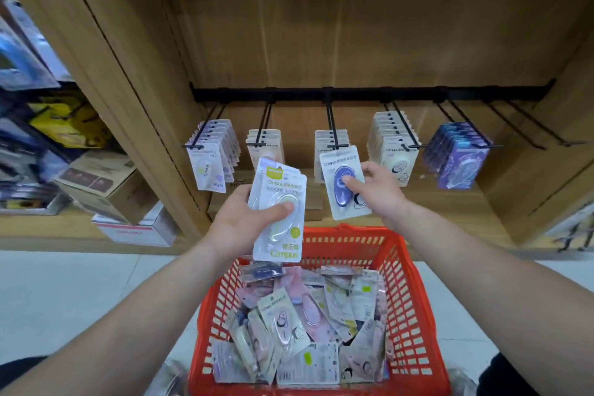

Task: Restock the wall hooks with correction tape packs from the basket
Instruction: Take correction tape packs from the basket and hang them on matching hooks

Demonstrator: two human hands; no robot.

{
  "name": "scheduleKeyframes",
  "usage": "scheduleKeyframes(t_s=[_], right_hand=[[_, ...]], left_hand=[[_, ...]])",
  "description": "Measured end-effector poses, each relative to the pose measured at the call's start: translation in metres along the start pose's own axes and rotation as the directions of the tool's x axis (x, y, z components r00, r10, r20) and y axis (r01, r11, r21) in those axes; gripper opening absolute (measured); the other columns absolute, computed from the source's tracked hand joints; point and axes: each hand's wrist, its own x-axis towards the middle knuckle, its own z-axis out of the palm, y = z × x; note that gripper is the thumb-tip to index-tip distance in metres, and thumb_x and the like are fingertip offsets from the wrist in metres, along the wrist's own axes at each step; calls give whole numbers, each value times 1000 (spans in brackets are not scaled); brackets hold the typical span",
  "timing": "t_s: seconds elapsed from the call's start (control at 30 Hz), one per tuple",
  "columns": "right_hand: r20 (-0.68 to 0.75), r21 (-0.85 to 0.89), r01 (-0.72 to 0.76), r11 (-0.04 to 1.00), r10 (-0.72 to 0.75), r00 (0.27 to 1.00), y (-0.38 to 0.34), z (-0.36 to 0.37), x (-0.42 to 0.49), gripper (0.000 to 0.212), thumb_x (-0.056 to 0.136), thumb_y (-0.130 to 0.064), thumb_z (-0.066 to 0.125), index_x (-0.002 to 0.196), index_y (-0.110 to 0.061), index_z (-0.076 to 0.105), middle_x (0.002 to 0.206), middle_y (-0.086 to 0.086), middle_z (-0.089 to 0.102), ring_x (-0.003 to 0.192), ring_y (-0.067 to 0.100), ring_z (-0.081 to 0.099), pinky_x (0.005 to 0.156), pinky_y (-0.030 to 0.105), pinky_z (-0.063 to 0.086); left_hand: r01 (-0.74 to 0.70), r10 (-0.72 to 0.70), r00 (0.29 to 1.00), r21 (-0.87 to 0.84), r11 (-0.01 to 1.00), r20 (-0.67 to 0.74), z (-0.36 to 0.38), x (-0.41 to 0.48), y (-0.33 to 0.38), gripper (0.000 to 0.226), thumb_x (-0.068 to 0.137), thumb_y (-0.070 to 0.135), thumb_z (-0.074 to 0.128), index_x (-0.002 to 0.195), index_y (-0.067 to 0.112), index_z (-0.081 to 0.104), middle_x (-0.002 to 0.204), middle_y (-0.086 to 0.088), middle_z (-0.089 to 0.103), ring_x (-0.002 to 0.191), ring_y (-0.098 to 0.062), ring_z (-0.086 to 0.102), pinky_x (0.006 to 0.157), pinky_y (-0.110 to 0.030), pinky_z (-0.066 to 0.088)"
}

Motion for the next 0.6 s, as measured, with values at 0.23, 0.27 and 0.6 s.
scheduleKeyframes(t_s=[0.23,0.27,0.6], right_hand=[[-7,43,-14,999,15,1000,3,6,27,14,97,-26,71,107,-23,61,99,-3,78,95,23,76,90,53,59],[-7,46,-20,999,20,1000,5,8,29,15,98,-26,70,109,-22,61,101,-2,78,96,22,75,90,52,59],[-30,17,-21,1000,22,999,17,26,40,25,103,-36,61,120,-18,64,113,-7,73,102,9,69,78,26,52]], left_hand=[[4,-5,999,-32,999,-36,1,23,-3,51,80,34,86,123,23,62,106,5,79,89,-18,78,76,-39,63],[-1,-1,999,-38,999,-35,1,24,-2,50,81,34,86,123,22,62,107,4,79,89,-17,78,73,-36,62],[15,-16,999,-31,999,-31,1,37,-2,51,81,34,86,124,22,62,107,4,79,90,-19,78,79,-43,64]])
